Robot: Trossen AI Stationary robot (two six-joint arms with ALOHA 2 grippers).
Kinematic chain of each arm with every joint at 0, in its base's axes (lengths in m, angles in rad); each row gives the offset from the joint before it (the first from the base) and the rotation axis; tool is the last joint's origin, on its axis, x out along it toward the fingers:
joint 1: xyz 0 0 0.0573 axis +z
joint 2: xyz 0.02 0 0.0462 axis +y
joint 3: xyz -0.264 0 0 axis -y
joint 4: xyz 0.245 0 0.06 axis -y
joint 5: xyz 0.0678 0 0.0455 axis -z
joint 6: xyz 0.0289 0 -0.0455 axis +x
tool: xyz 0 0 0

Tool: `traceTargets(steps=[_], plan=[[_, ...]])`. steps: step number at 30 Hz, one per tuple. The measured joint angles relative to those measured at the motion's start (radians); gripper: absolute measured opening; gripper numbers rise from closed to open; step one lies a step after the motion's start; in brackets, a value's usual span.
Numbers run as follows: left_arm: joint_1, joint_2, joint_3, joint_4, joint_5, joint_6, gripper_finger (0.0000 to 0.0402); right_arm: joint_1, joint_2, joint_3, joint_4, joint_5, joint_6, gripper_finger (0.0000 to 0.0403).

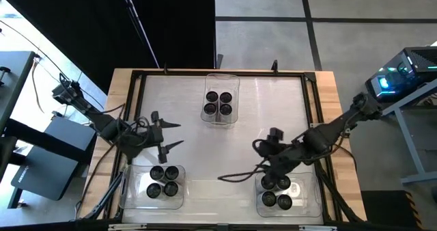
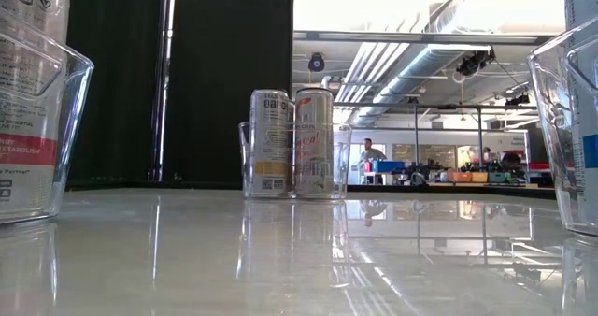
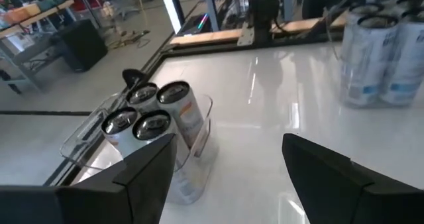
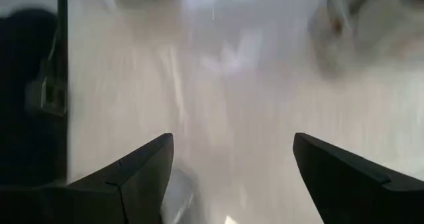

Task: Sort soda cans
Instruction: Move the bottom right transparent bin to the right side of top middle transparent bin

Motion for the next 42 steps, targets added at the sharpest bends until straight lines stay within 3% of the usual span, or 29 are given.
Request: traceTargets(steps=[4,8,12,16,26,34,42], plan=[[0.0,0.045,0.0,0.001,-0.001,-0.004,0.0268,0.052,0.04,0.126,-0.243,-0.122,0.21,0.0307],[-0.001,0.081,0.0,0.0,0.0,-0.008,0.0268,0.127,0.038,0.144,-0.273,-0.235,0.447,0.0307],[-0.001,0.096,0.0,0.0,-0.001,0.0,0.0268,0.215,0.051,0.143,-0.192,-0.214,0.642,0.0307],[-0.001,0.096,0.0,0.0,-0.012,0.024,0.0268,0.267,0.094,0.15,-0.043,-0.14,0.716,0.0307],[-0.001,0.096,0.0,-0.001,-0.022,0.079,0.0268,0.128,0.309,0.46,-0.125,-0.124,0.883,0.0307],[-0.001,0.096,0.0,-0.001,-0.116,0.087,0.0268,0.027,0.544,0.68,-0.133,-0.185,0.945,0.0307],[-0.001,0.096,0.0,-0.026,-0.116,0.104,0.0268,0.006,0.744,0.844,-0.257,-0.372,1.085,0.0307]])
